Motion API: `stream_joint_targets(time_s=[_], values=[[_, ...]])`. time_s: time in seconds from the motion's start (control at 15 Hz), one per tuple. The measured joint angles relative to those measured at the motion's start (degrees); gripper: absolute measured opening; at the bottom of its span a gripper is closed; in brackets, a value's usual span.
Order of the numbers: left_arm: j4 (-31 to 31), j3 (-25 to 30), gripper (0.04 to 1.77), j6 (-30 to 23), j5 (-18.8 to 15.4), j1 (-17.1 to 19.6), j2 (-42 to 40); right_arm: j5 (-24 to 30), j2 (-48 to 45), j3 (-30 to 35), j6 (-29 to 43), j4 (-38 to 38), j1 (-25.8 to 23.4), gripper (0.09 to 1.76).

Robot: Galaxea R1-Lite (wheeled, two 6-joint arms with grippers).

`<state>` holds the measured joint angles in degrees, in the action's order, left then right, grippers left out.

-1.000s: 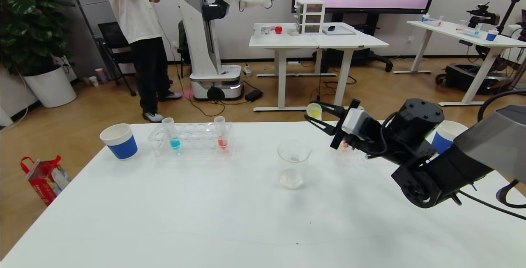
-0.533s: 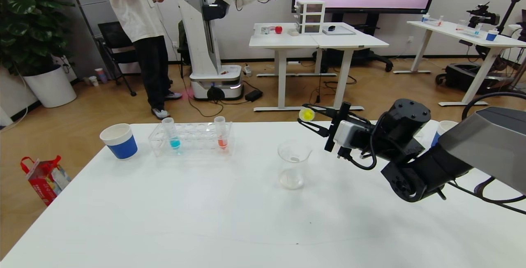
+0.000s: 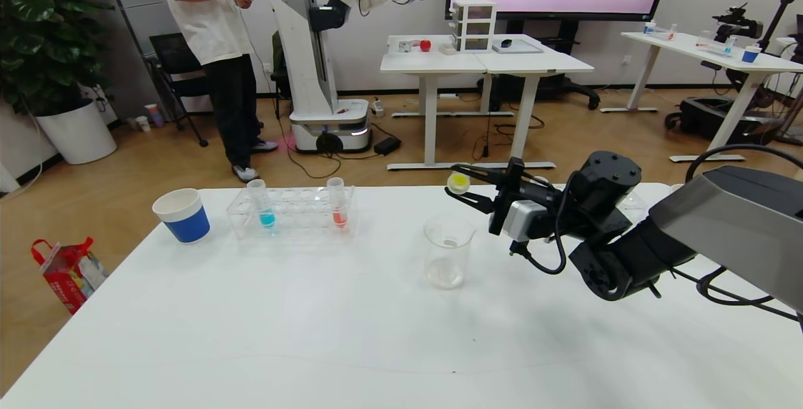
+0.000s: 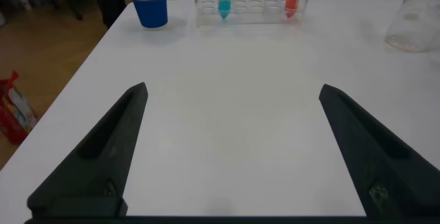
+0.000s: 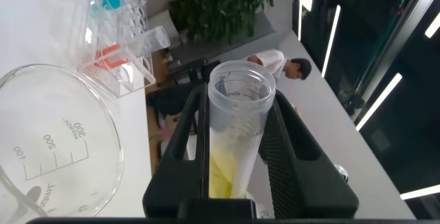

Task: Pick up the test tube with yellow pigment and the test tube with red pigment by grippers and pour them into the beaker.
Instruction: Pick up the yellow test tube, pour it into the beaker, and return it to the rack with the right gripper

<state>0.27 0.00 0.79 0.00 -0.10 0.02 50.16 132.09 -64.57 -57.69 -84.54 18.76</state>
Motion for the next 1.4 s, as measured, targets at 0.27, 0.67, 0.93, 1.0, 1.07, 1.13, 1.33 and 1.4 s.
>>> stream_joint_targets(time_s=[0.27, 0.67, 0.93, 1.0, 1.07, 1.13, 1.33, 1.4], values=[[0.0, 0.0, 1.74, 0.0, 0.0, 0.0, 0.0, 2.86, 2.26, -3.17, -5.55, 0.17, -0.68, 0.49], [0.02, 0.0, 1.74, -0.02, 0.0, 0.0, 0.0, 3.52, 3.61, -4.02, -12.7, -0.11, -0.77, 0.49], [0.0, 0.0, 1.74, -0.02, 0.0, 0.0, 0.0, 3.44, 4.0, -4.69, -17.81, -0.05, -0.93, 0.49], [0.0, 0.0, 1.74, -0.02, 0.0, 0.0, 0.0, 3.35, 4.22, -4.78, -18.63, -0.05, -1.04, 0.49], [0.02, 0.0, 1.74, -0.02, 0.0, 0.0, 0.0, 3.33, 4.5, -4.83, -19.76, -0.02, -1.21, 0.49], [0.04, 0.0, 1.74, 0.0, -0.02, 0.0, 0.0, 3.33, 4.68, -4.89, -20.54, 0.01, -1.35, 0.49], [0.0, 0.0, 1.74, 0.0, 0.0, 0.0, 0.0, 3.19, 5.49, -5.74, -22.95, 0.0, -1.79, 0.49], [0.02, 0.0, 1.74, -0.02, 0.0, 0.0, 0.0, 3.22, 5.75, -6.01, -23.49, -0.02, -1.79, 0.49]])
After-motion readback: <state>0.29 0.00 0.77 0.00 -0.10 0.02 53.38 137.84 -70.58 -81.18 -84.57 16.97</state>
